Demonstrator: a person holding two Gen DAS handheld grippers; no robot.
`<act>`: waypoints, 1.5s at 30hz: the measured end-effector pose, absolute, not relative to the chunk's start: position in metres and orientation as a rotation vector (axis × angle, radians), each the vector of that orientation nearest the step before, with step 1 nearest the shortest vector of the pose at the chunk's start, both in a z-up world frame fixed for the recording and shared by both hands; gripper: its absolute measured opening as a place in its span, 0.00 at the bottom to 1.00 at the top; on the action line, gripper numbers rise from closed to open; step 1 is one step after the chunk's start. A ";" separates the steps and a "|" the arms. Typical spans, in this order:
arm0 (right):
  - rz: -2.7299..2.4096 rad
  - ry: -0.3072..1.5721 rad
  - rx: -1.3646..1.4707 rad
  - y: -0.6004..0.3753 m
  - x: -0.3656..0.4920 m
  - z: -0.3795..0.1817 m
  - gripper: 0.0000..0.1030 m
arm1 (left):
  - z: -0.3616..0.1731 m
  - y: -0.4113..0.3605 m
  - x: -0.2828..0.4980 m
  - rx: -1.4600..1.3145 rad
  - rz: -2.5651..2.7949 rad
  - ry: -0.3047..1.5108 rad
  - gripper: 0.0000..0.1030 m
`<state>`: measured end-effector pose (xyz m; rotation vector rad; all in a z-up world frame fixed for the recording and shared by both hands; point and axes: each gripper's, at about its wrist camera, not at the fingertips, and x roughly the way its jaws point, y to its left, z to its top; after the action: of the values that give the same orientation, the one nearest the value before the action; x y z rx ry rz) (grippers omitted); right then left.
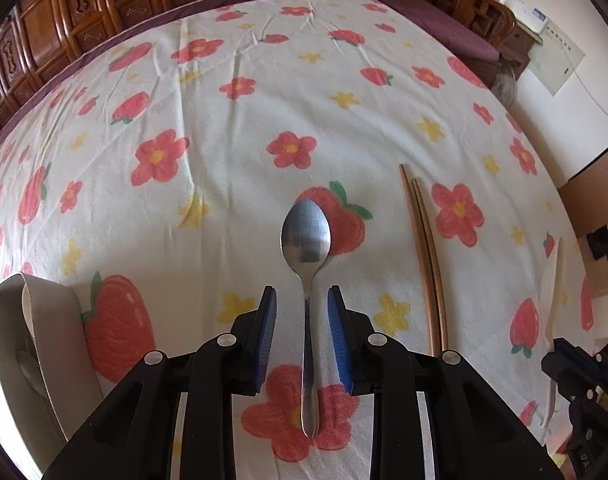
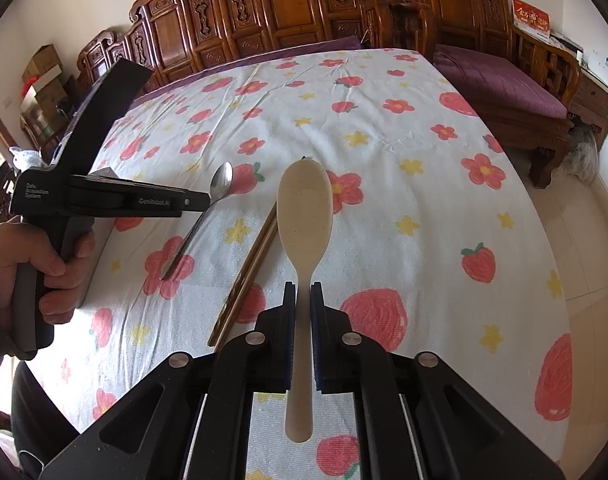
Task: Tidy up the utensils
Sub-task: 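Carry the steel spoon into the silver tray and open the left tool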
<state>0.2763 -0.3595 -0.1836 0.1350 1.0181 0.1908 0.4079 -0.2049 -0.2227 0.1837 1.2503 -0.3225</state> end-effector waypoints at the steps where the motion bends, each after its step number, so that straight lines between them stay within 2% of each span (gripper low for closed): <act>1: 0.191 1.018 0.136 -0.360 0.277 -0.184 0.08 | -0.225 -0.206 0.408 0.189 -0.324 1.262 0.23; 6: 0.188 1.018 0.139 -0.362 0.277 -0.184 0.08 | -0.231 -0.211 0.407 0.237 -0.306 1.272 0.17; 8: 0.187 1.020 0.139 -0.363 0.278 -0.185 0.08 | -0.232 -0.209 0.409 0.227 -0.305 1.269 0.04; 9: 0.187 1.020 0.138 -0.363 0.278 -0.185 0.08 | -0.232 -0.208 0.410 0.222 -0.311 1.269 0.03; 29: 0.186 1.017 0.125 -0.358 0.276 -0.184 0.08 | -0.218 -0.192 0.376 0.320 -0.383 1.178 0.00; 45: 0.182 1.011 0.125 -0.357 0.275 -0.181 0.08 | -0.204 -0.191 0.364 0.257 -0.441 1.133 0.00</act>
<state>0.2746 -0.3568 -0.1813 0.1251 1.0114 0.1820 0.3641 -0.1914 -0.2041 0.2567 1.1327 -0.4410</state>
